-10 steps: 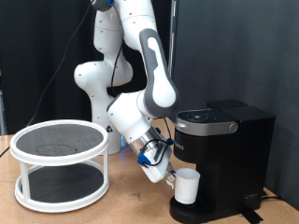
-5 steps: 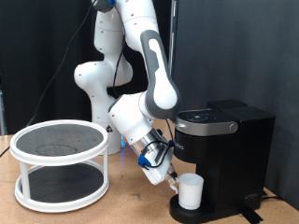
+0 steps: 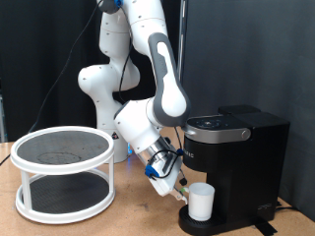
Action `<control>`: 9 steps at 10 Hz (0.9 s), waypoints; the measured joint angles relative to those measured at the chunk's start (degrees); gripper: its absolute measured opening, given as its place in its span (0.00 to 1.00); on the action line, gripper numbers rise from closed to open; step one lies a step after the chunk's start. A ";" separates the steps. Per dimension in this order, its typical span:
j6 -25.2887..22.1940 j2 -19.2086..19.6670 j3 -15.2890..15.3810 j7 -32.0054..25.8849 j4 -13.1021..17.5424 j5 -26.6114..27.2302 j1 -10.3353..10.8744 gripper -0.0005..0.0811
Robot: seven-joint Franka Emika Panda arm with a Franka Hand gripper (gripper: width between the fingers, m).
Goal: Make a cup of coffee with the keurig machine
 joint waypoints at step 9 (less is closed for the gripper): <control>-8.99 -8.78 -3.65 2.49 -10.30 -15.58 -4.15 0.91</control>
